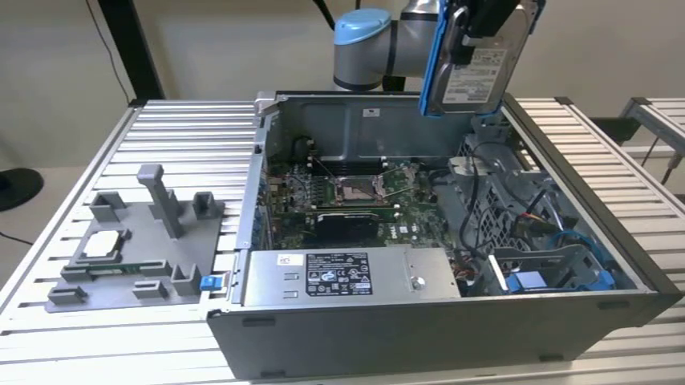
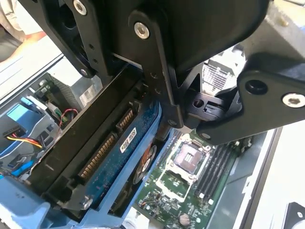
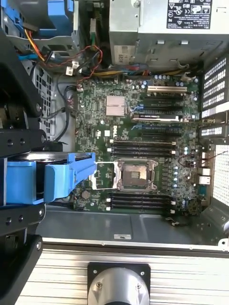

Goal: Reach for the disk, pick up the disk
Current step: 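Pick up the disk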

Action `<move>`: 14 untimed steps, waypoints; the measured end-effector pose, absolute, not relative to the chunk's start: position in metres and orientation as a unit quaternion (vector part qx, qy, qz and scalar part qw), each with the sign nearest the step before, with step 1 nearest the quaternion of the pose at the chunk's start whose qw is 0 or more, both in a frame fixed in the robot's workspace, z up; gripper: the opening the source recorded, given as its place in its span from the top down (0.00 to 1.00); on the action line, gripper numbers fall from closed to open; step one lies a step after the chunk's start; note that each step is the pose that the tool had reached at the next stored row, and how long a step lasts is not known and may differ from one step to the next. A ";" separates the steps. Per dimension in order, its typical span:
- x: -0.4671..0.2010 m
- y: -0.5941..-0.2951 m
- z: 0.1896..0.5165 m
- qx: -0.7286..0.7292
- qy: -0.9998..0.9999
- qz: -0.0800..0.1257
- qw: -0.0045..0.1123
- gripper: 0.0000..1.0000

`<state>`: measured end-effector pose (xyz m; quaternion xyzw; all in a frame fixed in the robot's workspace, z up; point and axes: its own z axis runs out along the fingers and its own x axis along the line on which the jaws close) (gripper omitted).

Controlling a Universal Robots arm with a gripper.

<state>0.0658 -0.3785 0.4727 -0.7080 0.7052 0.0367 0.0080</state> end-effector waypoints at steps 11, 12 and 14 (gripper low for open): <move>0.067 -0.399 0.472 -0.708 0.705 0.037 0.008 1.00; 0.067 -0.401 0.472 -0.708 0.705 0.037 0.008 1.00; 0.067 -0.404 0.472 -0.708 0.705 0.037 0.008 1.00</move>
